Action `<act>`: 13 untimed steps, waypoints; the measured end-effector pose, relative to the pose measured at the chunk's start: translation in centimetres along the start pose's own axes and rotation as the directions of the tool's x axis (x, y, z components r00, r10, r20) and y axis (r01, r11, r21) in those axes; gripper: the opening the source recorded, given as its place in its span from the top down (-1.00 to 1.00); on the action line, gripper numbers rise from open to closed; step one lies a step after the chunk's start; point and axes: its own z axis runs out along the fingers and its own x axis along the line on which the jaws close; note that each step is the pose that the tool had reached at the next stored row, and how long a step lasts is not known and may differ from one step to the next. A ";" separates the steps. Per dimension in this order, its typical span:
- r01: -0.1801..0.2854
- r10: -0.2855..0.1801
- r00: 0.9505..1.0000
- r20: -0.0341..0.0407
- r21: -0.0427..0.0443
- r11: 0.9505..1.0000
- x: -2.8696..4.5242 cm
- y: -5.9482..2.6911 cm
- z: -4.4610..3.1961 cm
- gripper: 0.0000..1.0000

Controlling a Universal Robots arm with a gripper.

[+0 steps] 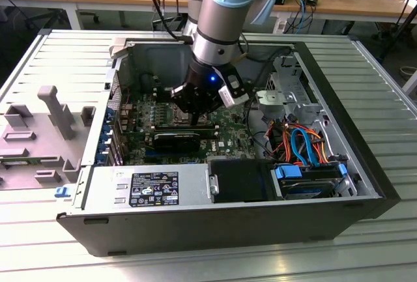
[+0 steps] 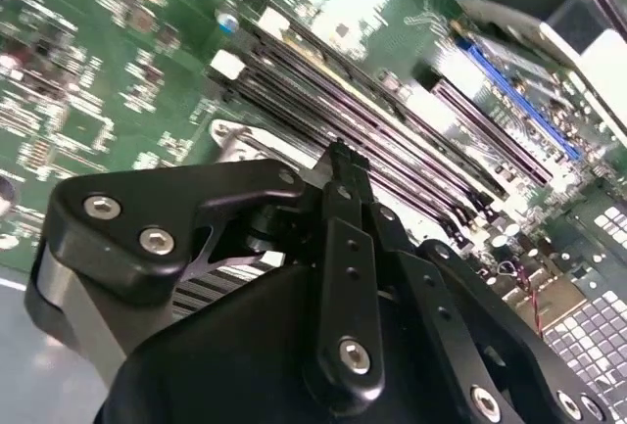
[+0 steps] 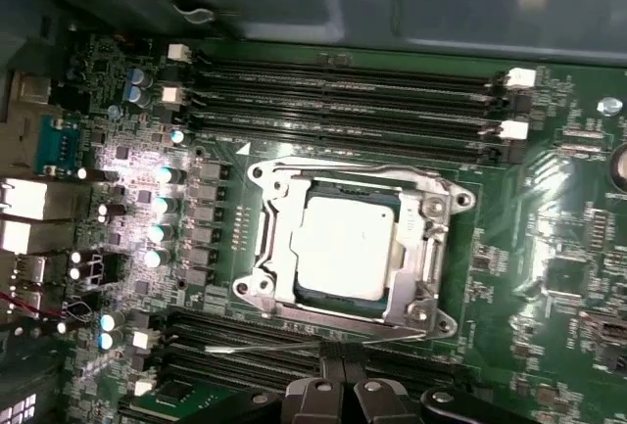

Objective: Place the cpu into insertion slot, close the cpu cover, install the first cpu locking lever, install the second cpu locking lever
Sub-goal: 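Install the second cpu locking lever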

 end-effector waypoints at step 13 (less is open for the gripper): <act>0.005 -0.005 1.000 0.005 -0.029 1.000 4.20 0.61 1.15 0.79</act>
